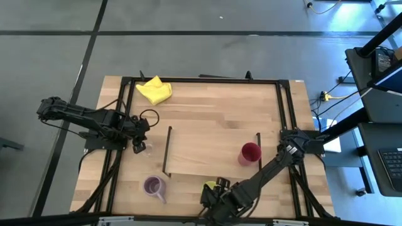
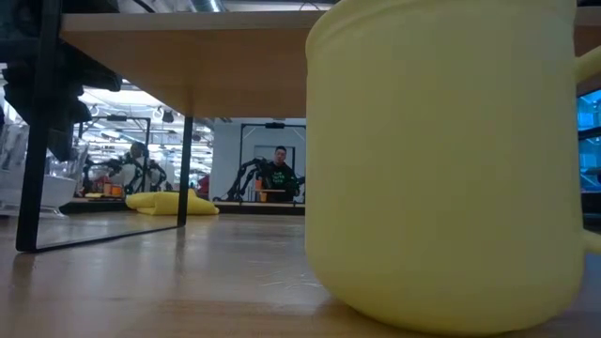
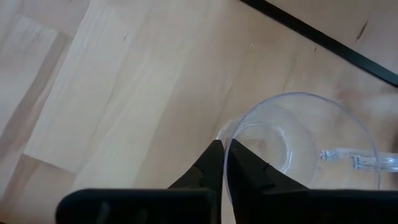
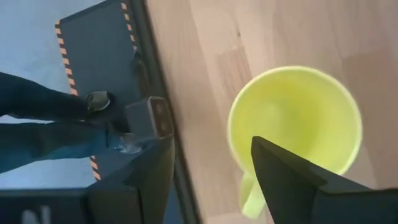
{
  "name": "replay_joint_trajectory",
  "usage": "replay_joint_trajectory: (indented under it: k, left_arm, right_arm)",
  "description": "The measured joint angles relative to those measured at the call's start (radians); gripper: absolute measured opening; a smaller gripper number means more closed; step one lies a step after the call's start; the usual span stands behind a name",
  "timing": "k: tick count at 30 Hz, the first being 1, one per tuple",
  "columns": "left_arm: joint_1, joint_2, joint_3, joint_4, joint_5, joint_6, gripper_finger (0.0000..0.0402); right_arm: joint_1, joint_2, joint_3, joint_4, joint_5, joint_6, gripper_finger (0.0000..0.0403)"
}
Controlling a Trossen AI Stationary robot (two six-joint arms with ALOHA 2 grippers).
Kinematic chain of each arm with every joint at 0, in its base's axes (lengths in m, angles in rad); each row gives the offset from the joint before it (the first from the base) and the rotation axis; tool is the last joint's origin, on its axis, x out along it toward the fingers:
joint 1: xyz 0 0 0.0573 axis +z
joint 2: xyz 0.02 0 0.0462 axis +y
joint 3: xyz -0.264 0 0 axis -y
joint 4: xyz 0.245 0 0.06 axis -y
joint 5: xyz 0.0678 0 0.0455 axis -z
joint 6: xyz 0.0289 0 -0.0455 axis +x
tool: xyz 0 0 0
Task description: Stack small to large cups/mugs on shelf
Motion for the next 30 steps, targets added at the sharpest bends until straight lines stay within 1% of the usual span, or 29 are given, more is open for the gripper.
replay_joint_trajectory:
  k: [4,9,15,30]
  left_arm:
    - [0.000,0.000,0.000,0.002,0.022,0.011,0.0026]
    - [0.000,0.000,0.000,0.002,0.023,0.012,0.0035]
    - [0.000,0.000,0.000,0.002,0.023,0.012,0.0028]
    - [0.000,0.000,0.000,0.000,0.022,0.013,0.0027]
  right_arm:
    - [-0.010,0.026,0.000,0.023,-0.011,-0.026,0.0216]
    - [-0.011,0.043,0.000,0.032,-0.027,-0.025,0.0216]
    - [-0.012,0.043,0.000,0.024,-0.004,-0.026,0.0216]
    - [-0.015,0.090,-0.013,0.032,-0.022,-0.005,0.0214]
